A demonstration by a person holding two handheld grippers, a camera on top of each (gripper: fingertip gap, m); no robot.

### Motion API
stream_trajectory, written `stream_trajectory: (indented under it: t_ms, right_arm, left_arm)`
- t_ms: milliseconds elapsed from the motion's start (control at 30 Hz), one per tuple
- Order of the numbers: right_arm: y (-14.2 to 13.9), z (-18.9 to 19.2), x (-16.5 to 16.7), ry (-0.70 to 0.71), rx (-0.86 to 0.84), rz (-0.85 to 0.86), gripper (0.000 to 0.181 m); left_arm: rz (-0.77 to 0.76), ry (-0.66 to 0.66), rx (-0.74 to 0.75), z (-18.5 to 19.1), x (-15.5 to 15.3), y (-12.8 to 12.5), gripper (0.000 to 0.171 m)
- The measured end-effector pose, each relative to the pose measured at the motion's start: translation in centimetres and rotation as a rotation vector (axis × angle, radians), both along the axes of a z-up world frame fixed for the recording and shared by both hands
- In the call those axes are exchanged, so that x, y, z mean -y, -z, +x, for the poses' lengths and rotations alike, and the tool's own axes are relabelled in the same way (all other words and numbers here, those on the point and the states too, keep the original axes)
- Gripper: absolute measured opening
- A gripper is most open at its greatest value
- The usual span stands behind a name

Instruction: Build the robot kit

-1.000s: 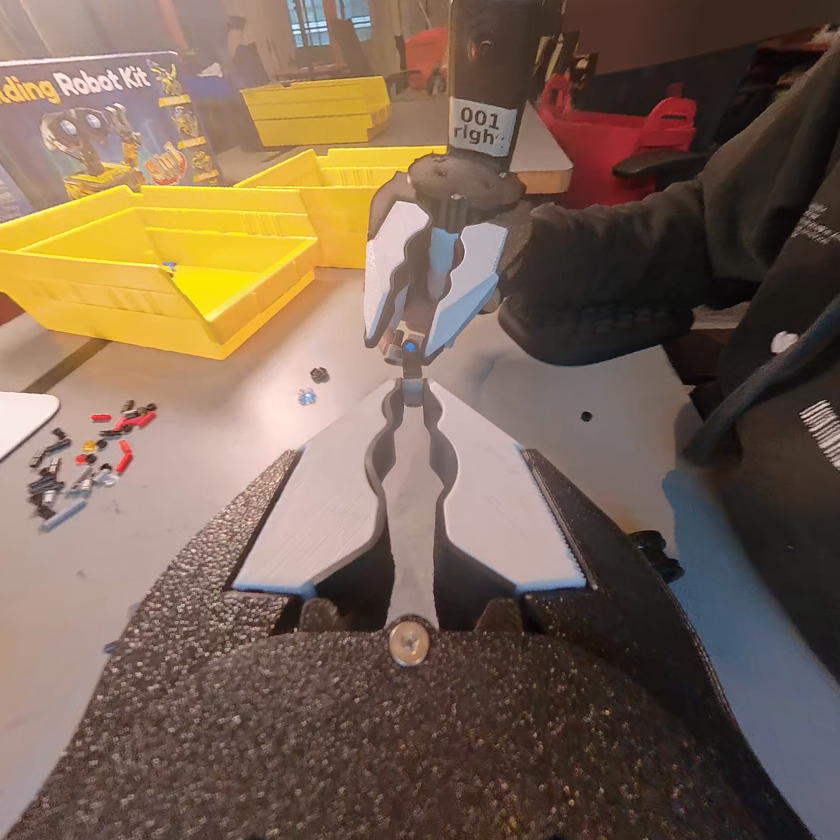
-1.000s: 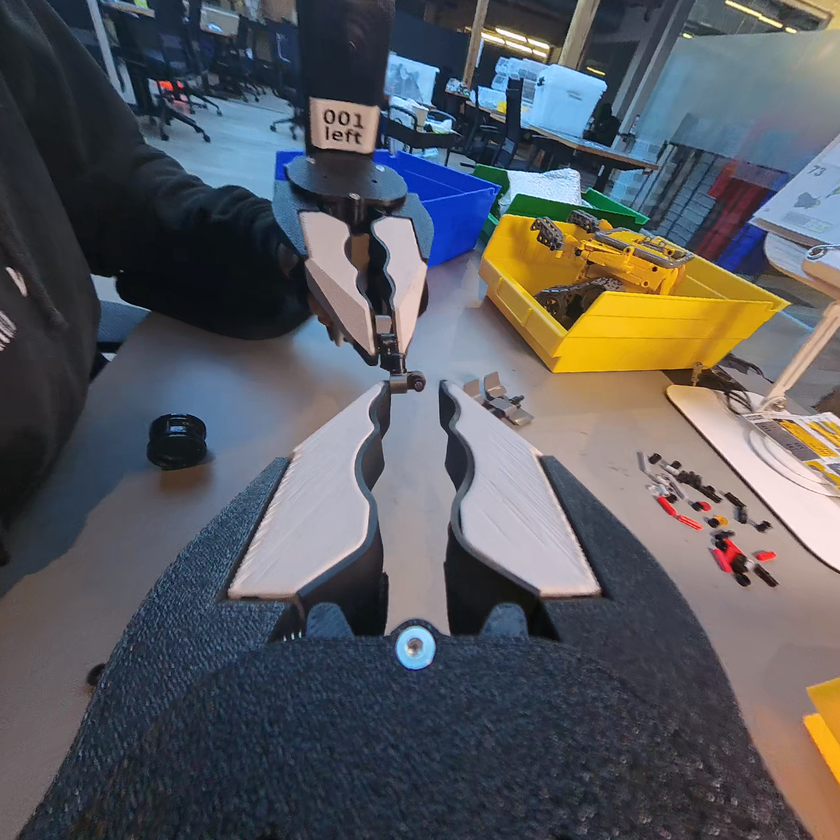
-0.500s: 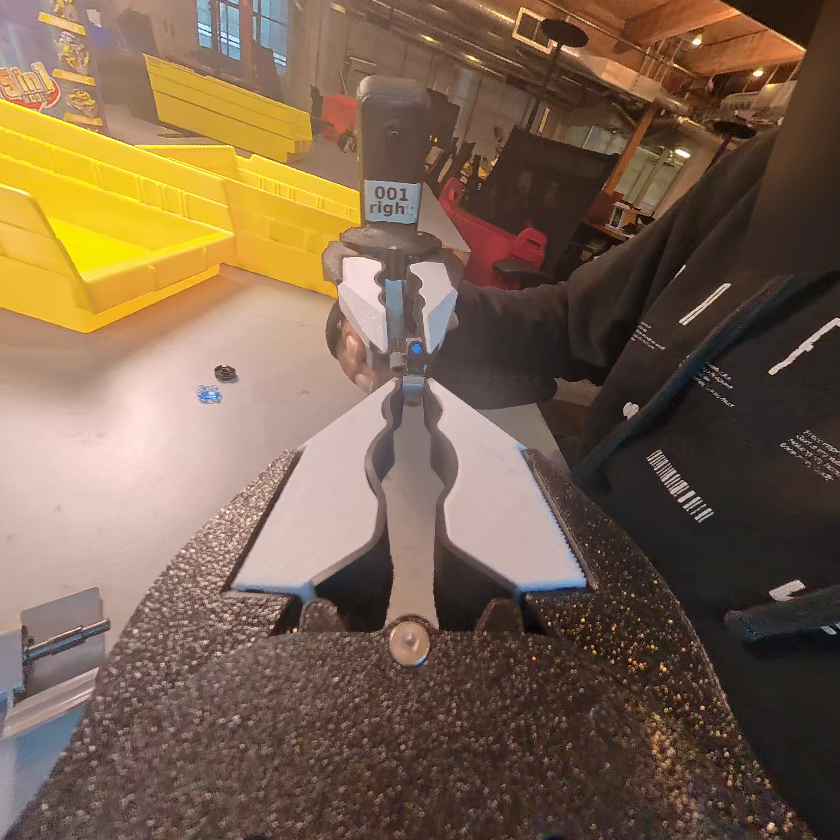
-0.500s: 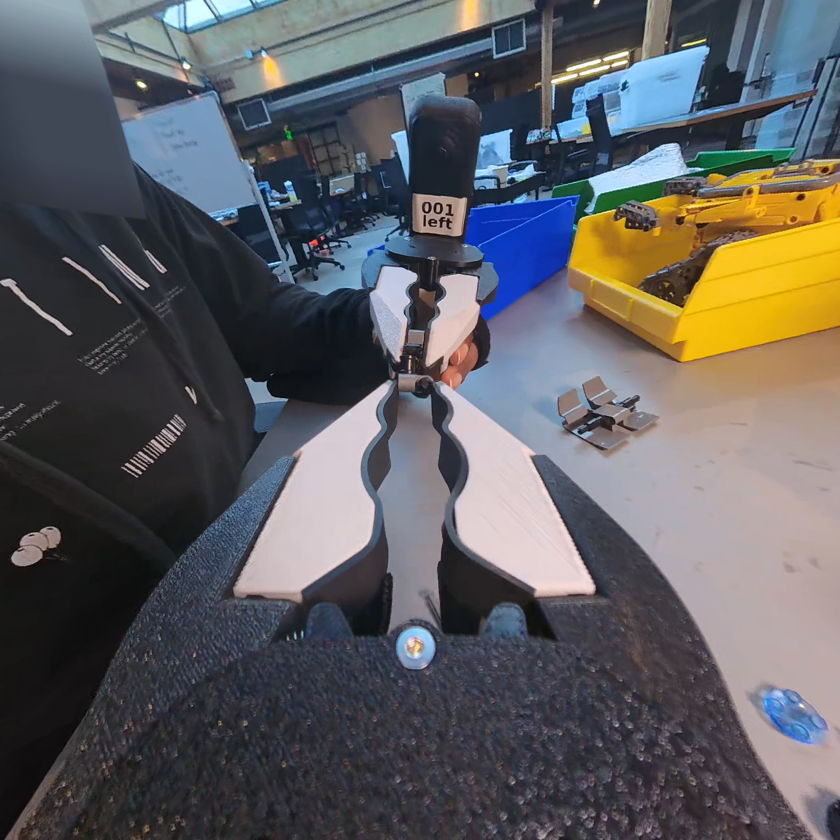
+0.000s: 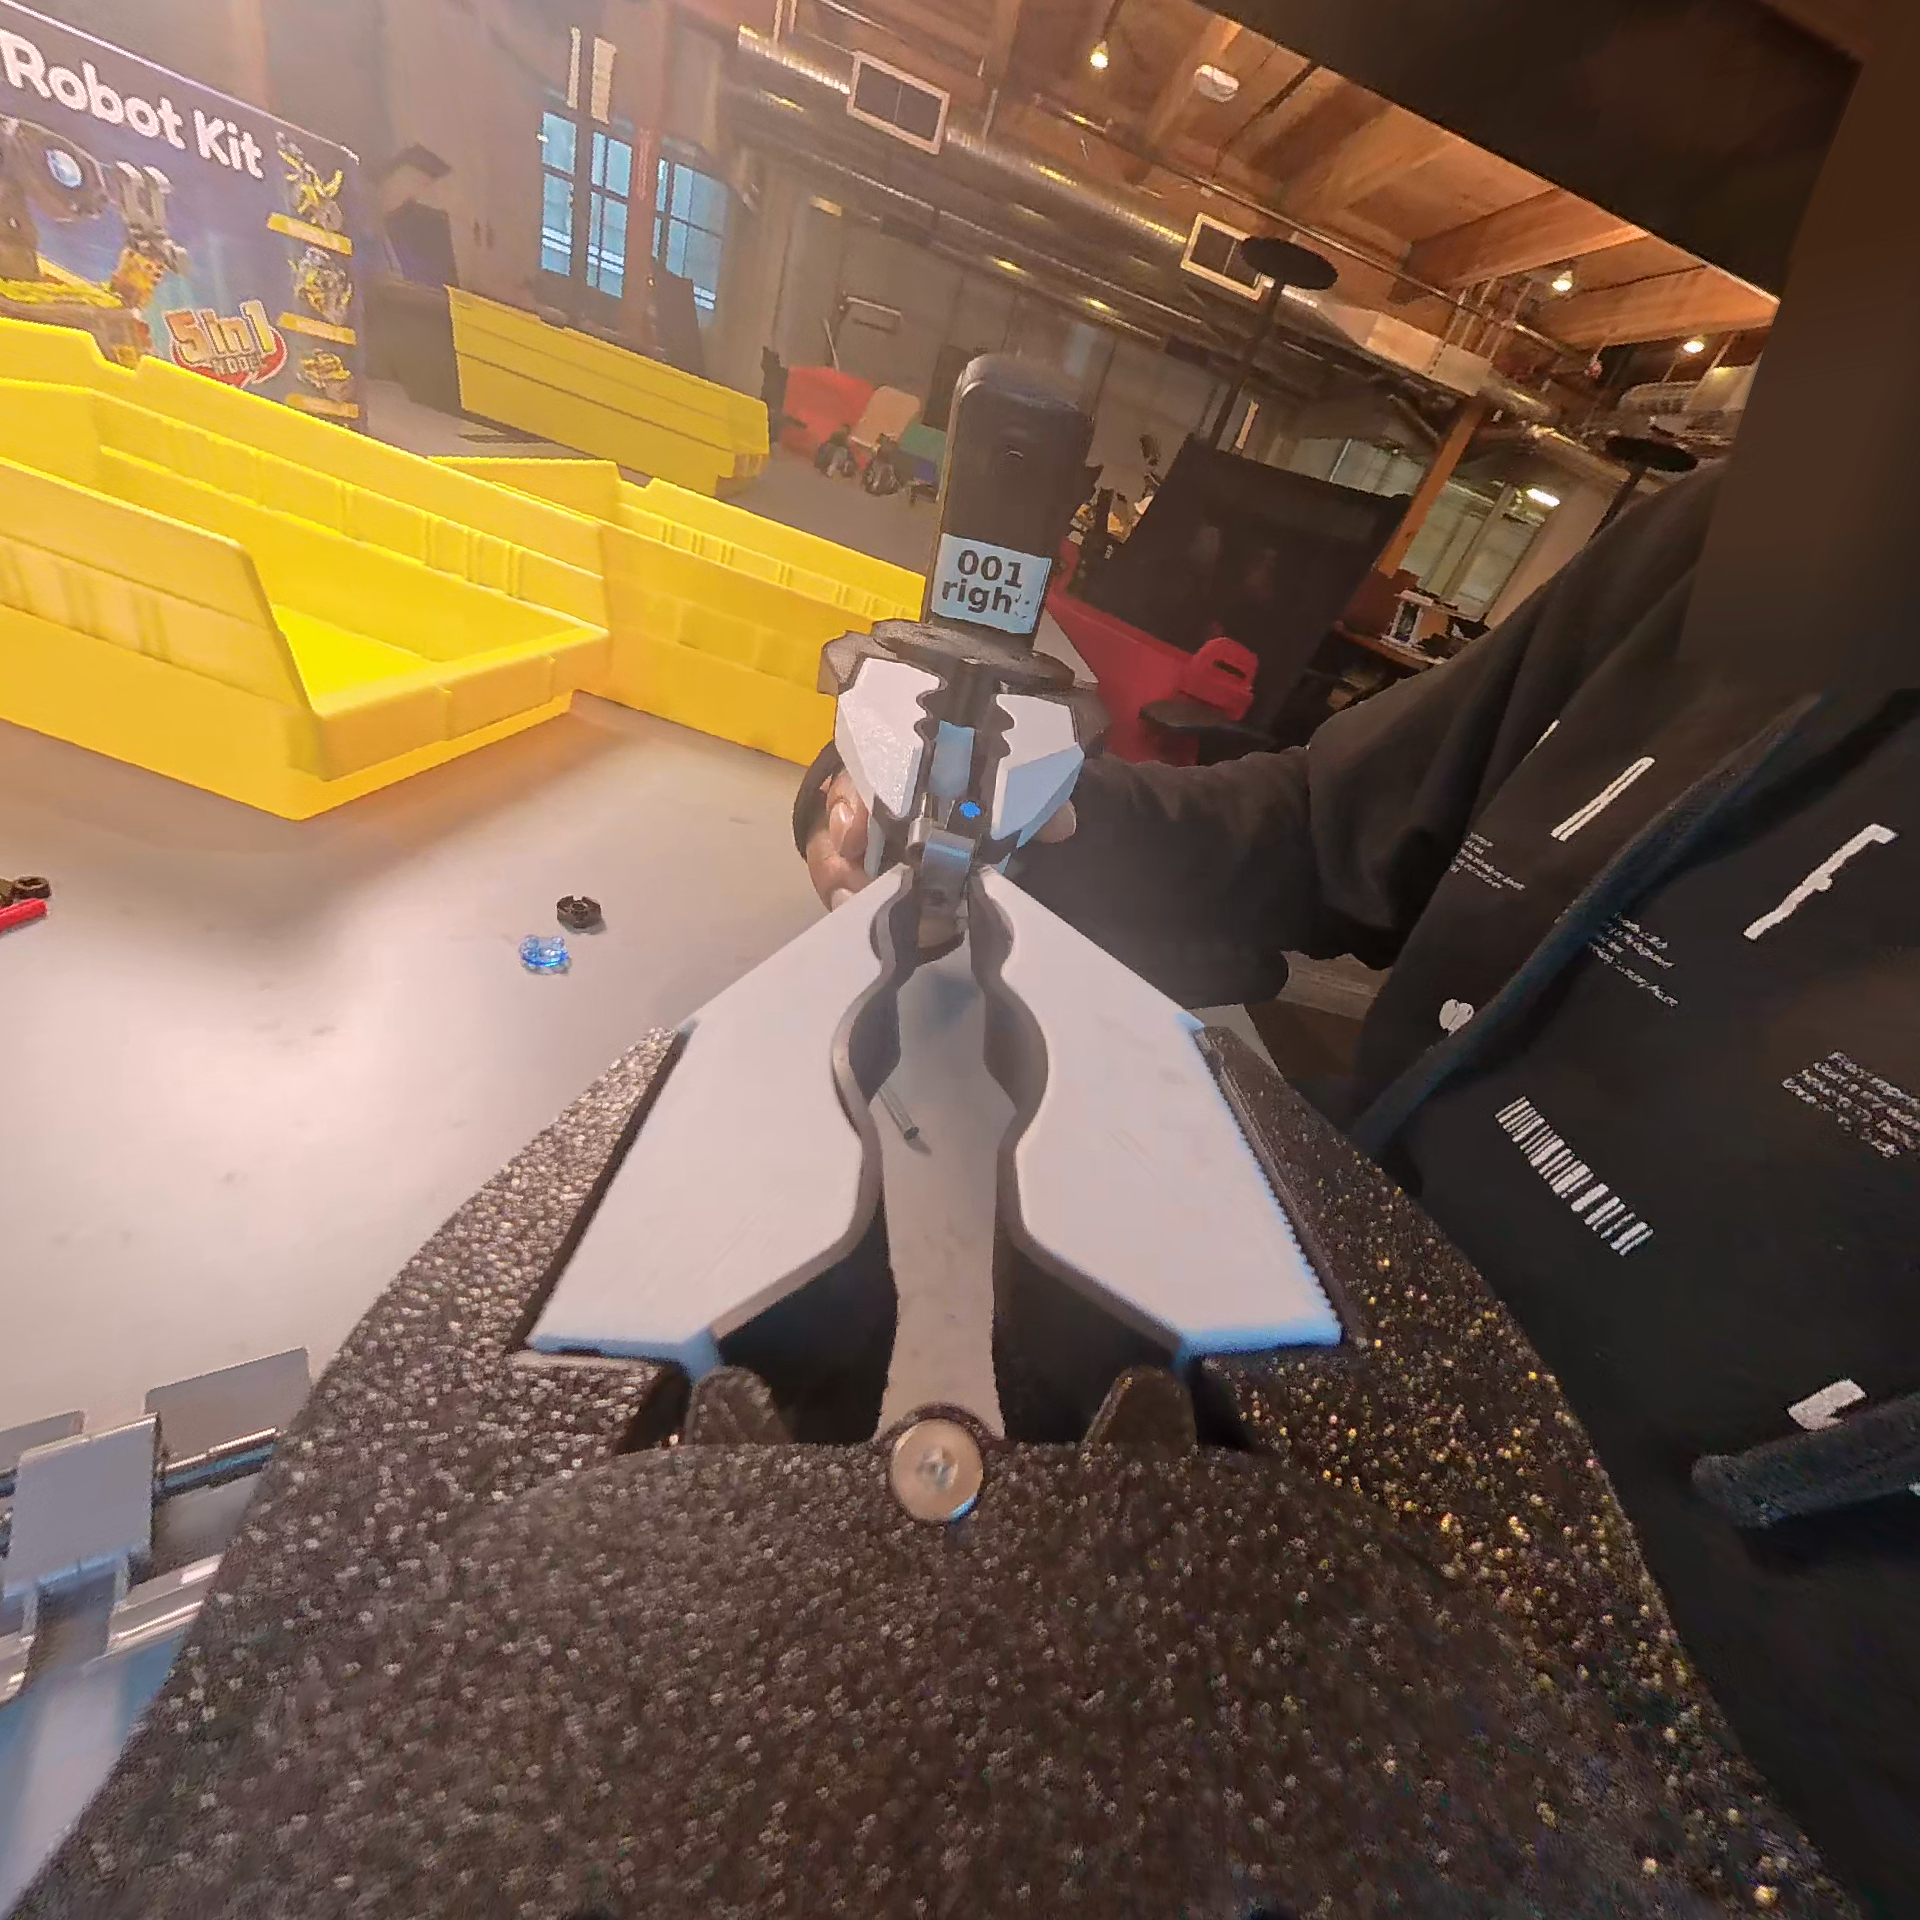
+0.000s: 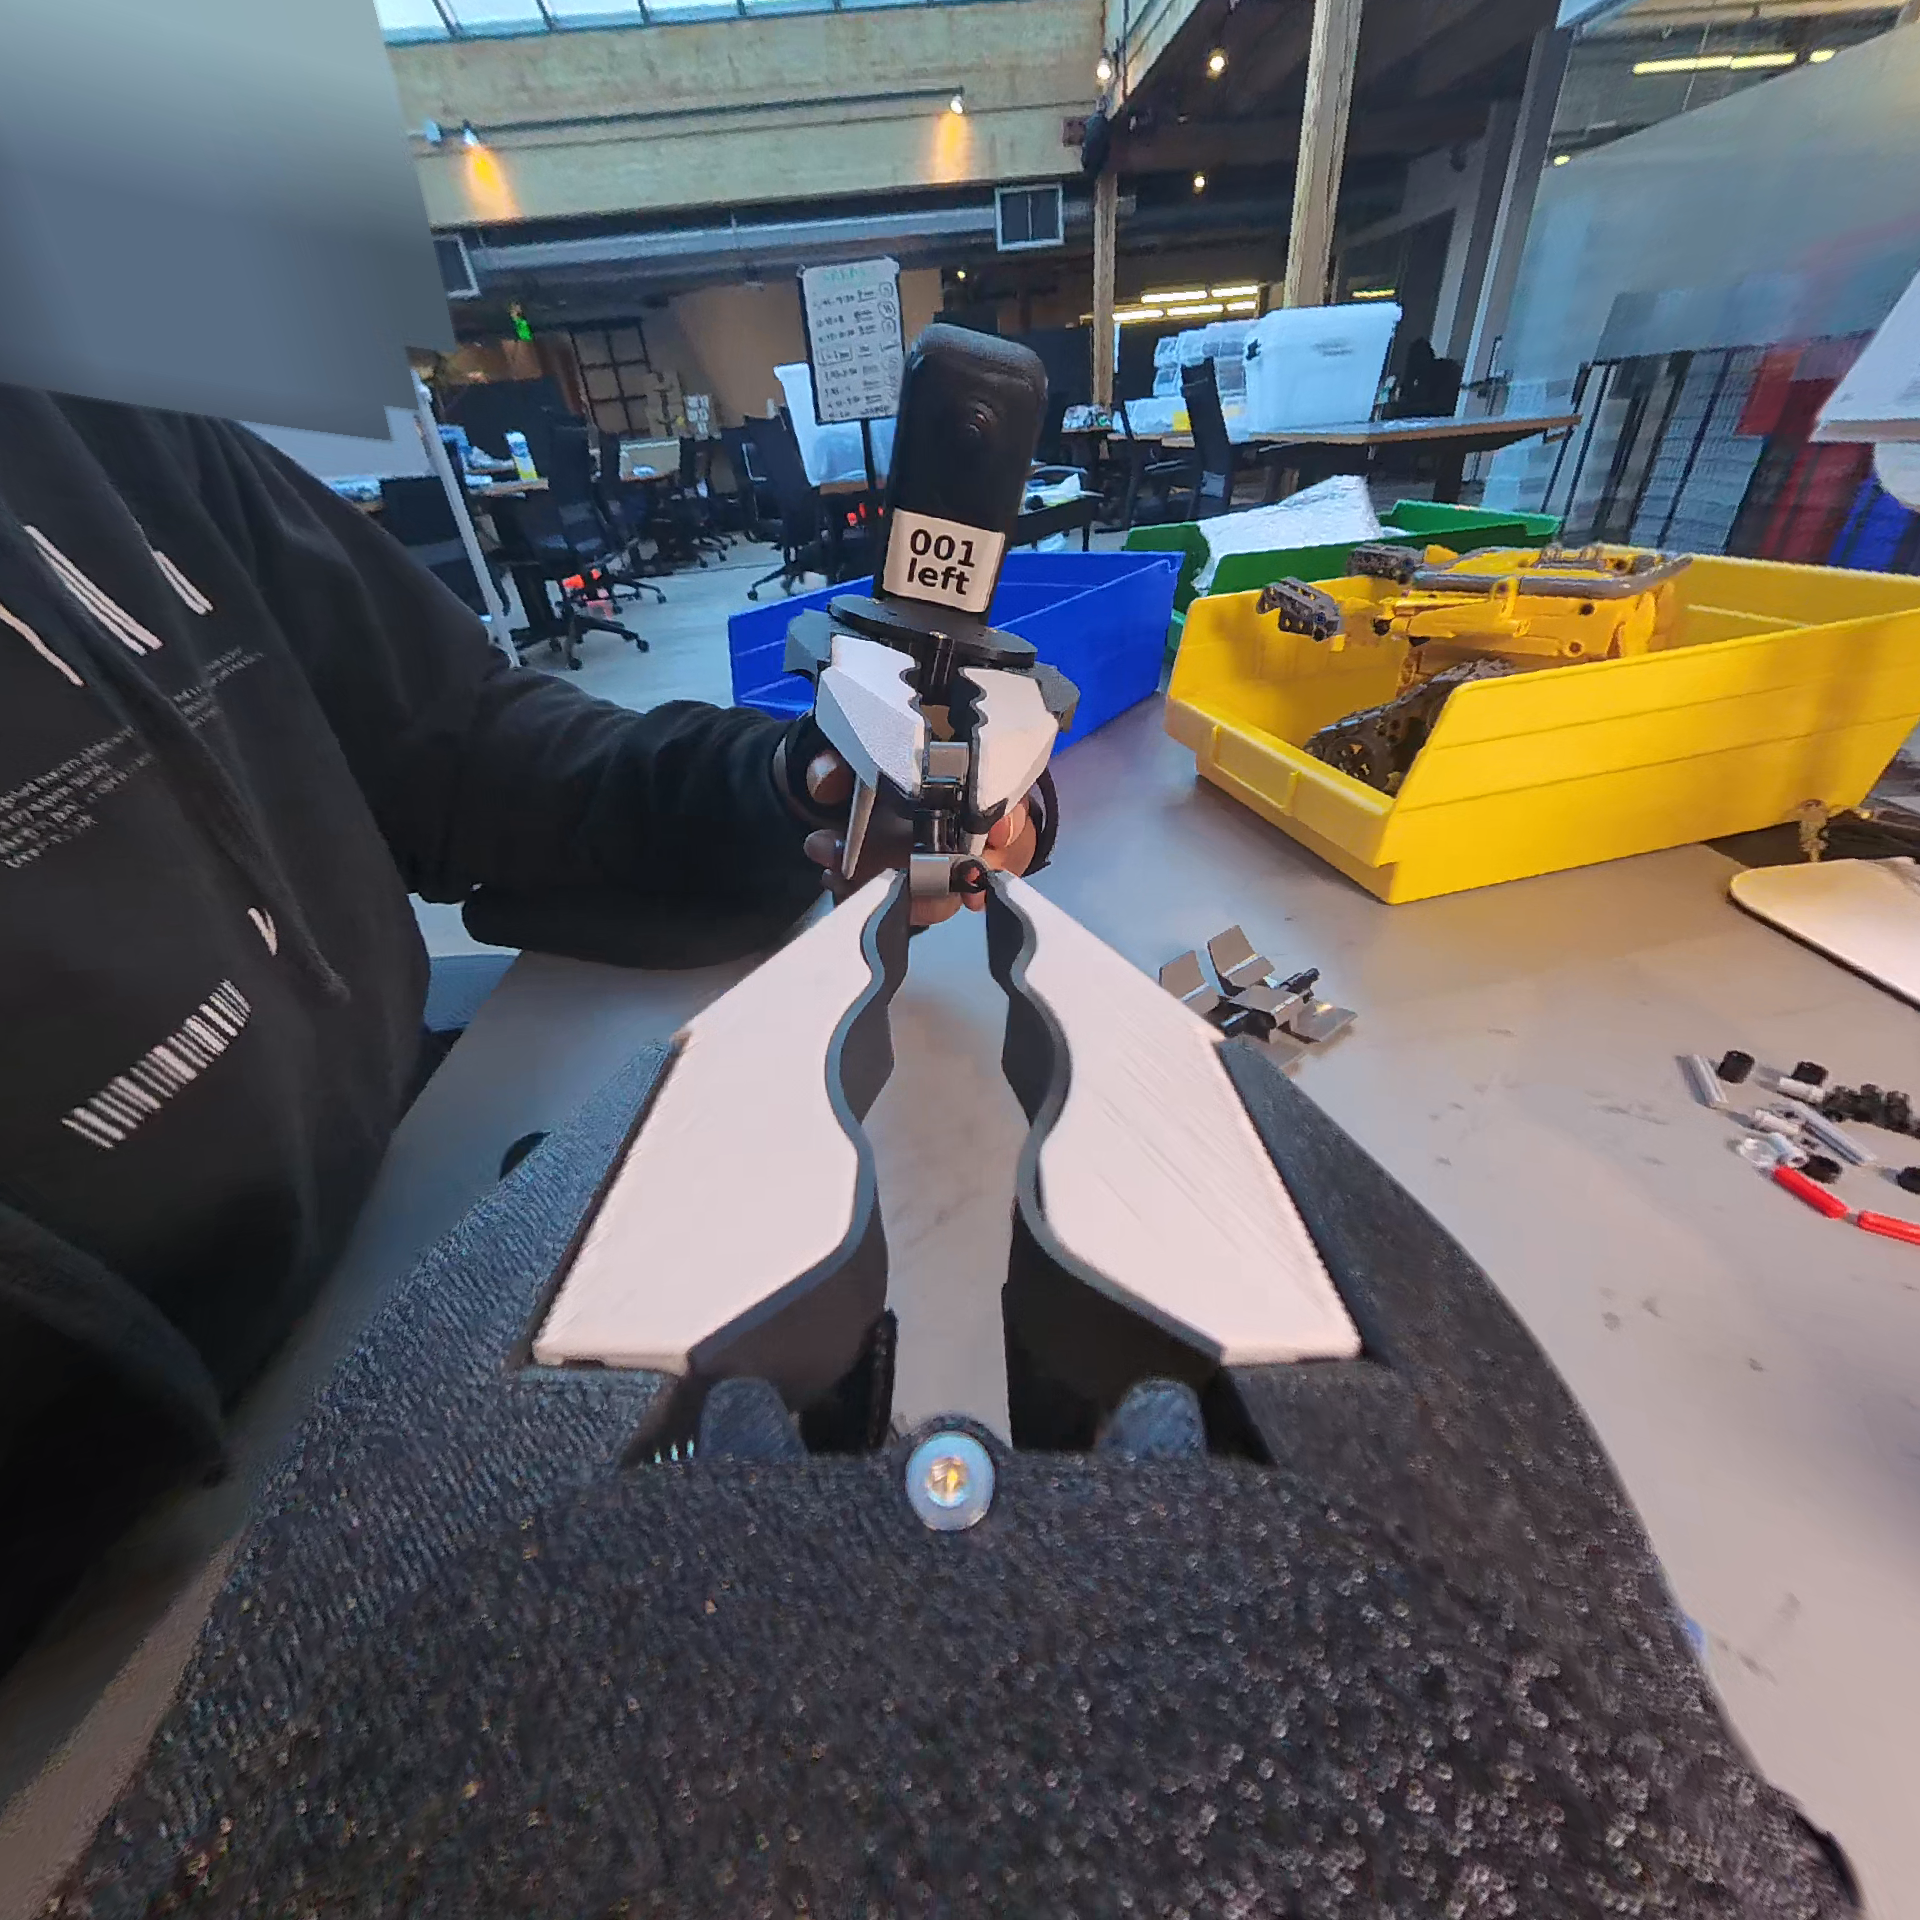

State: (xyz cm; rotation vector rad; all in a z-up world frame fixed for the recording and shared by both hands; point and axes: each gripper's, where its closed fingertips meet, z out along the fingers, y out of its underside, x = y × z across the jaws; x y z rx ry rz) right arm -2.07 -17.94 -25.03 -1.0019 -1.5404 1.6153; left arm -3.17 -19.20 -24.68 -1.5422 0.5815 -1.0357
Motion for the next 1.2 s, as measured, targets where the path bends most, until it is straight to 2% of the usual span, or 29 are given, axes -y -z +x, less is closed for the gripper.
stream_trajectory:
  t_ms: [200,400,467,767,967,1200]
  right_arm:
    - [1.0,0.3,1.6,-0.02,-0.006,0.202,0.021]
    - [2.4,0.0,2.6,-0.042,0.044,0.278,0.024]
    - [3.0,-0.3,2.6,-0.029,0.068,0.316,0.016]
    - [2.2,-1.5,0.9,0.144,0.034,0.361,0.016]
    - [2.2,-1.9,0.3,0.193,0.033,0.355,0.016]
    - [1.4,-2.2,-2.5,0.388,-0.002,0.433,0.016]
  left_arm:
    - [0.118,0.072,-0.161,0.2,1.4,0.9,0.007]
    - [0.164,0.111,-0.294,1.0,2.1,2.4,0.007]
    - [0.17,0.102,-0.299,1.1,2.0,2.5,0.007]
    - [0.191,0.007,-0.279,0.0,0.7,1.8,0.007]
    - [0.185,-0.04,-0.259,-0.5,-0.1,1.7,0.008]
    - [0.117,-0.173,-0.191,-1.8,-1.7,1.2,0.017]
